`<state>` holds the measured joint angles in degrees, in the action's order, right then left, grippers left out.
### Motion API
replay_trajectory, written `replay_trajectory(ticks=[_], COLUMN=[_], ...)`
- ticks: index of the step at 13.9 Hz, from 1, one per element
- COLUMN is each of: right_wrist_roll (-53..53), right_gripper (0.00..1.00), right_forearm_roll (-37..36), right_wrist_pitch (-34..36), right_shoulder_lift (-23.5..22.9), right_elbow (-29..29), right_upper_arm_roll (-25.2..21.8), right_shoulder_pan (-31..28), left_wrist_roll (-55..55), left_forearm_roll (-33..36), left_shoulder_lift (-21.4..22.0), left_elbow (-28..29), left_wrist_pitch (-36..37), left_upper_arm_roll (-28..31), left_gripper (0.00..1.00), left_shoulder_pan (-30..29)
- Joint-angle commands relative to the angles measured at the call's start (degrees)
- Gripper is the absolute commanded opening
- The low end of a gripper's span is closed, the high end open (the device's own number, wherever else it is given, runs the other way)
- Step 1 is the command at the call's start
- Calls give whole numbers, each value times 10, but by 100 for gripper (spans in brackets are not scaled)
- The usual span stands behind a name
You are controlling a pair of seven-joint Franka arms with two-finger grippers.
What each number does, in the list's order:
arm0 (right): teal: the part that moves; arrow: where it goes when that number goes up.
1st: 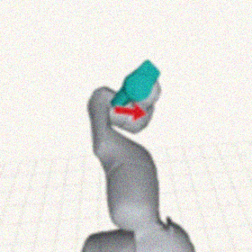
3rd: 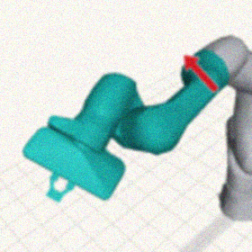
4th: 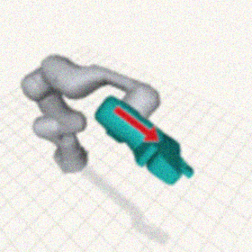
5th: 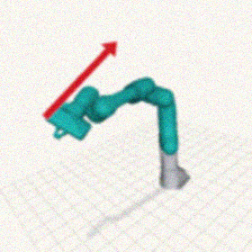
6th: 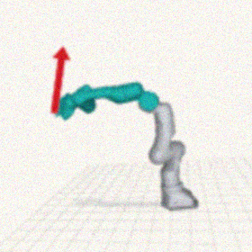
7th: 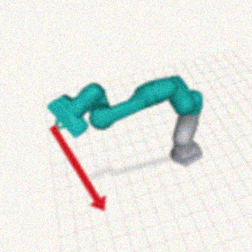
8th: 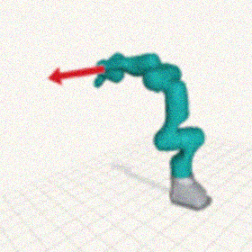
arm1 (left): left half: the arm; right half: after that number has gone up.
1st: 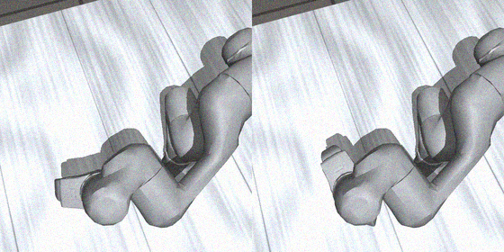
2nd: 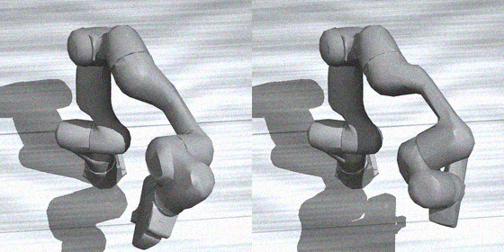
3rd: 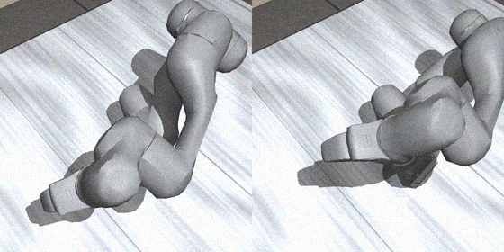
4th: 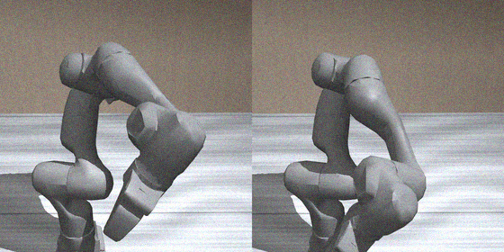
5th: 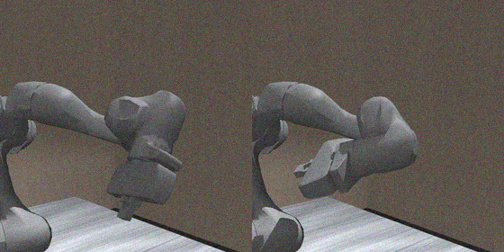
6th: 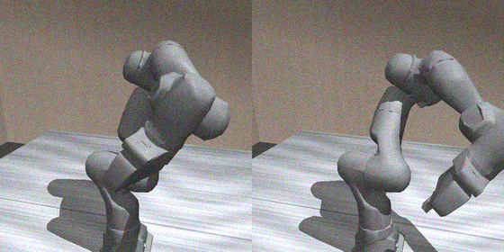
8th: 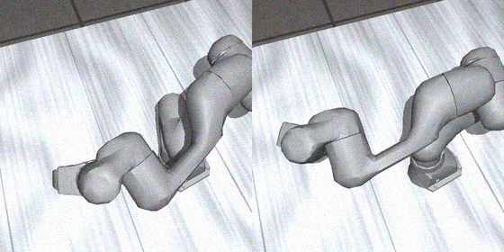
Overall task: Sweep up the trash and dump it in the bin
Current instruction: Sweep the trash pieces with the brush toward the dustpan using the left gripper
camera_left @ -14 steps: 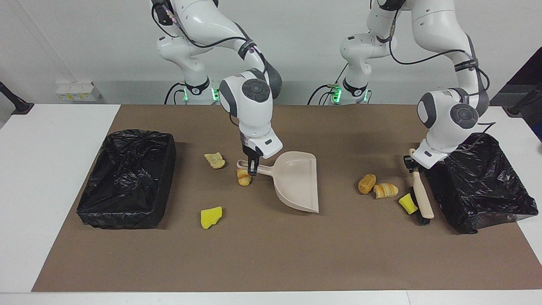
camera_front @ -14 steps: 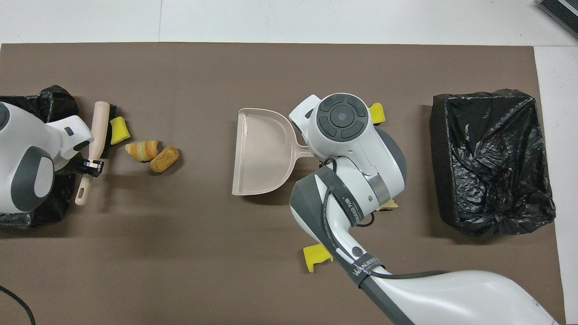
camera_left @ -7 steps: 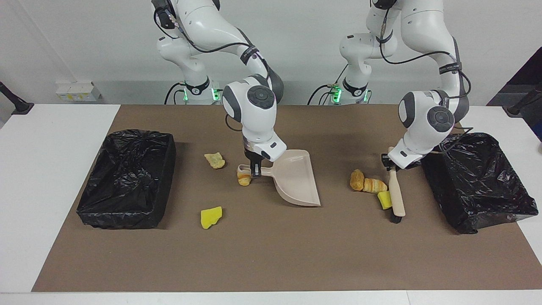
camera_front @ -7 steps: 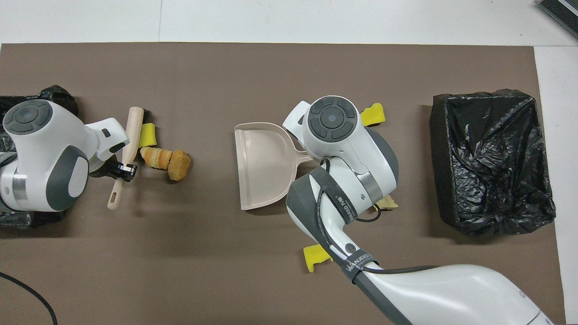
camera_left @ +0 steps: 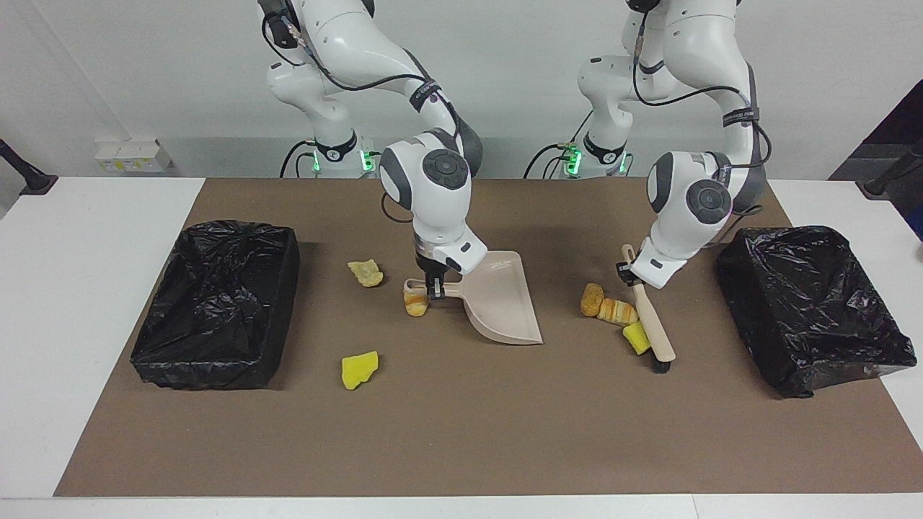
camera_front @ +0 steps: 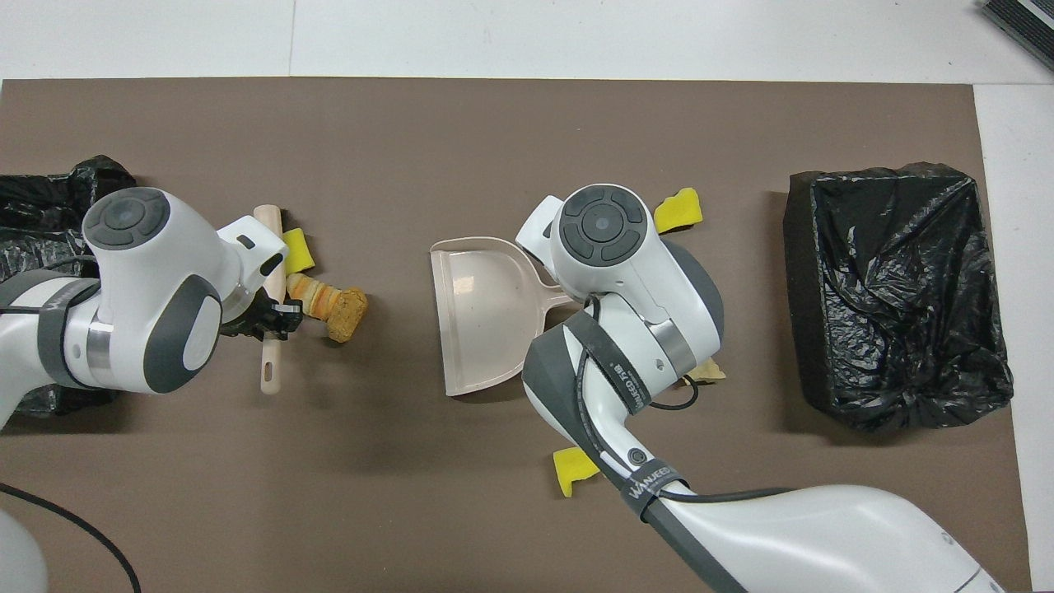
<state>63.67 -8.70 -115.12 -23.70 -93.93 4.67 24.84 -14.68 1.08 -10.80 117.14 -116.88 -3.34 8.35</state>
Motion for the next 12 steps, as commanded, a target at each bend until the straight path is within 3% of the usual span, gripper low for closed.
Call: replay_trajectory(ticks=[1,7,12], right_wrist_roll=[15,10,8], right_gripper=[0,0,0], right_forearm_roll=[-11,-11,-10], right_wrist_pitch=[-1,1,1], right_shoulder_lift=[20,23,23], right_elbow=[-21,-26,-27], right_upper_arm_roll=[3,3,3], right_shoulder_pan=[-3,-5,-4], left_wrist_roll=[-55,-147,-184], left_forearm_roll=[-26,-82,-156], left_shoulder_lift=[21,33,31], left_elbow=[32,49,48], left_wrist_pitch=[4,-5,-73], left_upper_arm_roll=[7,7,7], left_gripper=[0,0,0], left_shoulder_pan=[29,100,170])
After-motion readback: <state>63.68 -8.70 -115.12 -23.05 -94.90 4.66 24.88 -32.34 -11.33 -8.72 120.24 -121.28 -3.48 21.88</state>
